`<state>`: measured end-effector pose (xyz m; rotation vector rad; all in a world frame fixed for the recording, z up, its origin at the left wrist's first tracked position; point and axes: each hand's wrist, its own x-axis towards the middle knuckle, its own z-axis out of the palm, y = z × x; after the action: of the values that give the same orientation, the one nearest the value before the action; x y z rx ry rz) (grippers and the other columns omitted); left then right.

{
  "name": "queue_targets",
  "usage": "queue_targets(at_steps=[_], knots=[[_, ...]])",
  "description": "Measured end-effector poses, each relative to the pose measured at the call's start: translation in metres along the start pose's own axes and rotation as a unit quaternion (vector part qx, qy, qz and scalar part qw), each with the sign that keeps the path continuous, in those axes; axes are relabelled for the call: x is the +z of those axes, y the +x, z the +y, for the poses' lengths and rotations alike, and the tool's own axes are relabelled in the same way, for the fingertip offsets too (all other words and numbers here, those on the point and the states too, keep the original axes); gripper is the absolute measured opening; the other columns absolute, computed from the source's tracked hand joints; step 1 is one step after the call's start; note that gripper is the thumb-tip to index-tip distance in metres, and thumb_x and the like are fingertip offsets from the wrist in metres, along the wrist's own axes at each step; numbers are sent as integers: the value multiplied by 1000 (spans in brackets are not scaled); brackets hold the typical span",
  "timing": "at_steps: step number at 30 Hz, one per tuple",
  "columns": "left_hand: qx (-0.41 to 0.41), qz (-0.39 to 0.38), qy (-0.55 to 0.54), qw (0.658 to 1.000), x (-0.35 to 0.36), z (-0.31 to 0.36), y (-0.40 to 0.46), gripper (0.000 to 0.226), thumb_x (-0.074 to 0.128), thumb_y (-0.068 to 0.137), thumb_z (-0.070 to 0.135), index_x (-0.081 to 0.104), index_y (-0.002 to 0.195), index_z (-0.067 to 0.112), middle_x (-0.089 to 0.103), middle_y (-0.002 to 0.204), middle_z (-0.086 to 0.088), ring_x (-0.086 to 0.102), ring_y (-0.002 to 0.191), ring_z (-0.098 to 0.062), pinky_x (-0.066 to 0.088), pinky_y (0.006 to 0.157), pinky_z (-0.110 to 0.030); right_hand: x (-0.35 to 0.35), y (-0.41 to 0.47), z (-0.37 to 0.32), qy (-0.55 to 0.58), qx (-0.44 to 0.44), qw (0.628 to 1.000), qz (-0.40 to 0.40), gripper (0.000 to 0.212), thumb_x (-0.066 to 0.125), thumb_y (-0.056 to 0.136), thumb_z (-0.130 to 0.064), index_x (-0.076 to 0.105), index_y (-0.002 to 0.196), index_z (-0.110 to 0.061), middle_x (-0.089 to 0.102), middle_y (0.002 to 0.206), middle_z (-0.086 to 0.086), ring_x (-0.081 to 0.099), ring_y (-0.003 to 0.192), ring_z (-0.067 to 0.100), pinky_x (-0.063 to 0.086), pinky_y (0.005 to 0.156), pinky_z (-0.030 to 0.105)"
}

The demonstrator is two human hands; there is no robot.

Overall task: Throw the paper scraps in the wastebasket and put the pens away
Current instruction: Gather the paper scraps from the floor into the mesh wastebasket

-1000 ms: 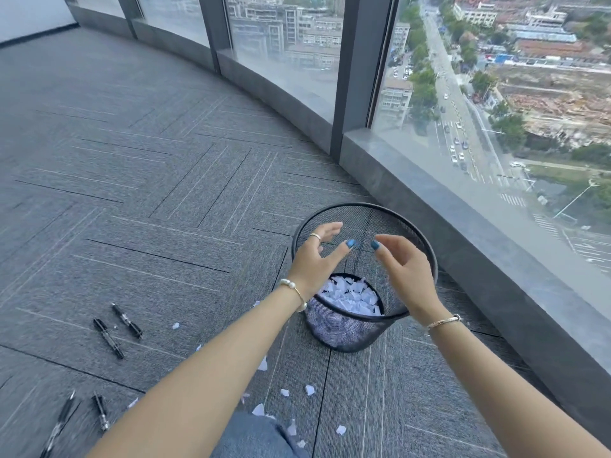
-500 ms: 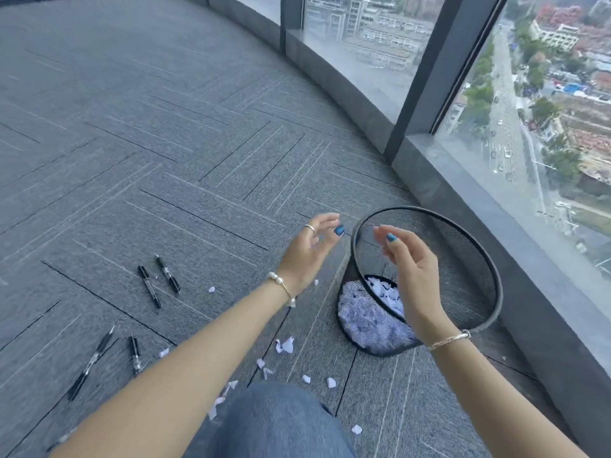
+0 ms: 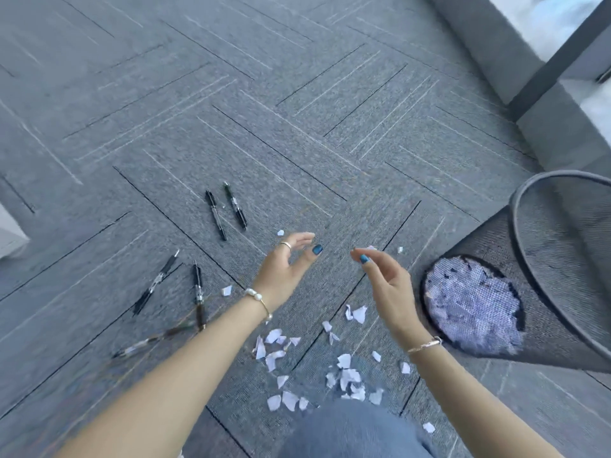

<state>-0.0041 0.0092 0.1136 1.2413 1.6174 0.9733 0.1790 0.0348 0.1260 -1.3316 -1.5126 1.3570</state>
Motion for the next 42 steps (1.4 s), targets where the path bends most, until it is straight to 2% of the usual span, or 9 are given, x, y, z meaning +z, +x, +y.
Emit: queue_targets(at_steps=[4,8,10,12,15,21,28,38,42], knots=[[-24,15,30,999,1,-36,4,36,49,88,37,50,120,22,55,122,9,50,109,-2,36,85,-10,16,4,30,-26,31,999,-15,21,49,92,-13,65,99,-26,67,104,-10,60,97,-5,44,82,8],[-42,31,79,996,5,-63,5,30,53,89,20,52,118,23,58,120,-1,60,93,-25,50,71,-29,35,4,60,-75,67,994,-32,26,49,91,-6,63,107,-20,65,108,-10,61,102,4,48,92,22],[-40,37,103,993,7,-76,1,30,53,88,18,52,118,23,56,123,-1,61,80,-20,49,59,-19,44,2,73,-121,68,989,-60,28,50,91,-9,59,112,-25,61,114,-10,65,92,15,53,86,30],[-26,40,118,992,9,-94,-5,31,53,88,22,52,118,24,51,129,4,50,111,-10,45,90,-23,48,-3,86,-164,58,982,-80,30,50,90,-23,51,118,-33,54,128,-9,62,73,20,55,69,31],[-11,52,199,979,6,-117,-16,40,46,86,39,48,124,25,41,140,5,27,132,-9,14,114,-37,41,-6,104,-235,20,970,-59,37,45,86,-47,38,122,-48,39,138,-18,47,121,9,43,98,47],[-16,80,333,939,-12,-146,-30,62,35,79,58,35,133,29,17,151,1,11,139,-19,2,112,-42,12,-19,120,-294,42,955,-15,49,44,82,-54,29,129,-48,29,146,-14,22,138,11,19,111,51],[-56,60,372,925,-14,-156,-26,60,32,85,54,25,139,28,5,154,-2,4,141,-19,-1,113,-40,7,-25,122,-305,65,950,-27,53,50,86,-46,31,135,-40,26,150,-7,23,139,16,20,109,48],[20,-36,263,964,26,-146,-43,65,14,85,57,28,138,24,10,150,12,0,136,-1,10,115,-34,14,-32,122,-283,54,956,-52,59,41,80,-64,28,134,-45,29,148,-11,29,136,15,29,108,53],[44,-76,207,974,45,-138,-56,68,7,84,63,31,136,27,18,148,13,10,138,-2,20,114,-38,16,-37,123,-274,45,959,-57,54,47,83,-53,28,133,-45,30,144,-16,33,133,15,30,108,50]])
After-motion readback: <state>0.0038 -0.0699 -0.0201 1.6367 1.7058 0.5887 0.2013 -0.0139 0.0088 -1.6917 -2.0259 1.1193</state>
